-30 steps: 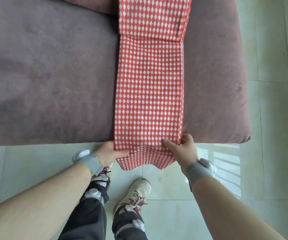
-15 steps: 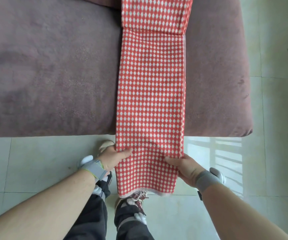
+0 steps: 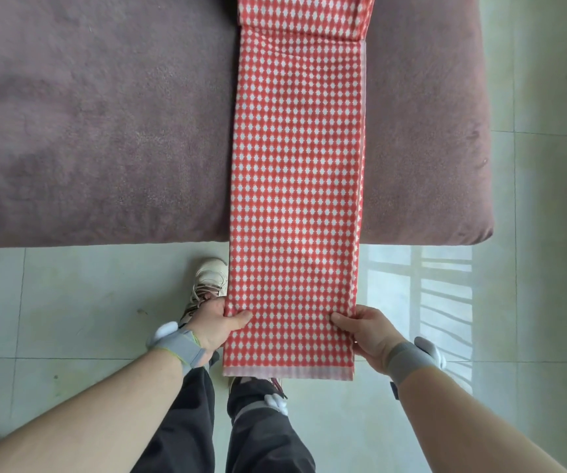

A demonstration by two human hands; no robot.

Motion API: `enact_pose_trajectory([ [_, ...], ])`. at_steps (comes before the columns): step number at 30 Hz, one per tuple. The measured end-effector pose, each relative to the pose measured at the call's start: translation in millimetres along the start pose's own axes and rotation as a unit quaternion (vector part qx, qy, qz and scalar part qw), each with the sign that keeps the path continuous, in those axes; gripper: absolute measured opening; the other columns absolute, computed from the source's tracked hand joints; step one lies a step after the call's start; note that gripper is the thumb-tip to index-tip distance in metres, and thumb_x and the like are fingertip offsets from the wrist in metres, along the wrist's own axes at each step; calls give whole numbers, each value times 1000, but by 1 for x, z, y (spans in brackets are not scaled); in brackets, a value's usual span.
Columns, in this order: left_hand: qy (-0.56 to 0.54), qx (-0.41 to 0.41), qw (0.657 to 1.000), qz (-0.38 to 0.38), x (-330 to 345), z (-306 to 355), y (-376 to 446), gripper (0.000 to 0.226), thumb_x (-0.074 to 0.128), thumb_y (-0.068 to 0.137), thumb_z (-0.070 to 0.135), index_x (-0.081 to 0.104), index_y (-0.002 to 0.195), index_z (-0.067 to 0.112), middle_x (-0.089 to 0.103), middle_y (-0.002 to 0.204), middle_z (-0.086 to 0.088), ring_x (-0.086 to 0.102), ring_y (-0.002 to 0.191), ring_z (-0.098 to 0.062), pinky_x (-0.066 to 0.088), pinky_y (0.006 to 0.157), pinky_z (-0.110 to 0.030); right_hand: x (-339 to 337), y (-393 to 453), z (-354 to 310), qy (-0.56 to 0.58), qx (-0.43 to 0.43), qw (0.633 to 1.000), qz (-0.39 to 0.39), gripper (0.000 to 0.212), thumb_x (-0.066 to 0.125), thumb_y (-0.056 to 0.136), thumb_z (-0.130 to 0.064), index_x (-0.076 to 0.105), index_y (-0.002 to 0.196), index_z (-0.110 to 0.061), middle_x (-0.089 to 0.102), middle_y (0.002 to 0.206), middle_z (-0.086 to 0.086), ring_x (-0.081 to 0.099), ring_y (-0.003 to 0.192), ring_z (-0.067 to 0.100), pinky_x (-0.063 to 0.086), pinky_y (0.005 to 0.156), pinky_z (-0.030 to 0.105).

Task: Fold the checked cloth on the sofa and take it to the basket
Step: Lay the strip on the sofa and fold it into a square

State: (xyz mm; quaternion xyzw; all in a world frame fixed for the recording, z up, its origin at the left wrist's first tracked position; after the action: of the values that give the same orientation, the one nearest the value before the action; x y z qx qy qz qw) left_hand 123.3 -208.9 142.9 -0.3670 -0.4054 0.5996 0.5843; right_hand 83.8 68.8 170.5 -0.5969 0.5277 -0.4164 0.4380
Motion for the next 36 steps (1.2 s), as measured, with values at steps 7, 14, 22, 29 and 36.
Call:
enact_pose_trajectory([
  [7, 55, 0, 998, 24, -1, 3, 14, 12, 74, 80, 12, 67, 90, 12, 74, 96, -7, 69, 91, -28, 52, 90, -46, 5, 11, 2, -17, -17, 998, 56, 19, 67, 89, -19, 66, 101, -5, 74, 100, 10, 70, 93, 29, 53, 71, 35],
  [14, 148, 98, 981, 73, -1, 50, 29, 23, 72, 80, 9, 61, 101, 10, 68, 104, -8, 63, 86, -14, 49, 72, -16, 9, 32, -26, -117, -100, 982, 105, 23, 71, 79, -6, 65, 101, -14, 70, 90, -5, 64, 82, 12, 43, 64, 21],
  [22, 317, 237, 868, 300, -19, 158, 28, 45, 51, 71, 68, 68, 73, 26, 61, 62, 19, 57, 68, -9, 39, 60, -23, 11, 30, -128, -214, -267, 887, 309, 29, 62, 67, -53, 63, 82, -27, 63, 70, -20, 60, 71, 9, 40, 64, 23],
  [29, 68, 211, 964, 149, -21, 227, 67, 29, 72, 64, 47, 74, 74, 19, 75, 88, -9, 71, 83, -25, 55, 85, -46, 24, 35, -198, -271, -259, 864, 336, 51, 52, 64, -78, 53, 77, -29, 60, 70, -16, 55, 60, 3, 38, 51, 23],
  [36, 63, 125, 986, 92, -31, 239, 90, 28, 84, 63, 24, 69, 84, 13, 76, 82, -5, 73, 75, -21, 59, 72, -38, 17, 48, -222, -378, -214, 845, 312, 34, 57, 81, -49, 56, 63, -21, 66, 68, -3, 62, 64, 22, 51, 61, 30],
])
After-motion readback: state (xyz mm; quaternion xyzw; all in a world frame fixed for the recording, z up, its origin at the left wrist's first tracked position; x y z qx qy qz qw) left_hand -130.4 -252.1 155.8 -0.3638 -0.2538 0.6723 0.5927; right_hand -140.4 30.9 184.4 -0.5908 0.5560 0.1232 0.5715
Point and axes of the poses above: each hand's wrist, its own y-axis towards the middle knuckle, its own x-axis out of the palm, z = x × y, the point moved 1 cm from there along y, towards the middle knuckle
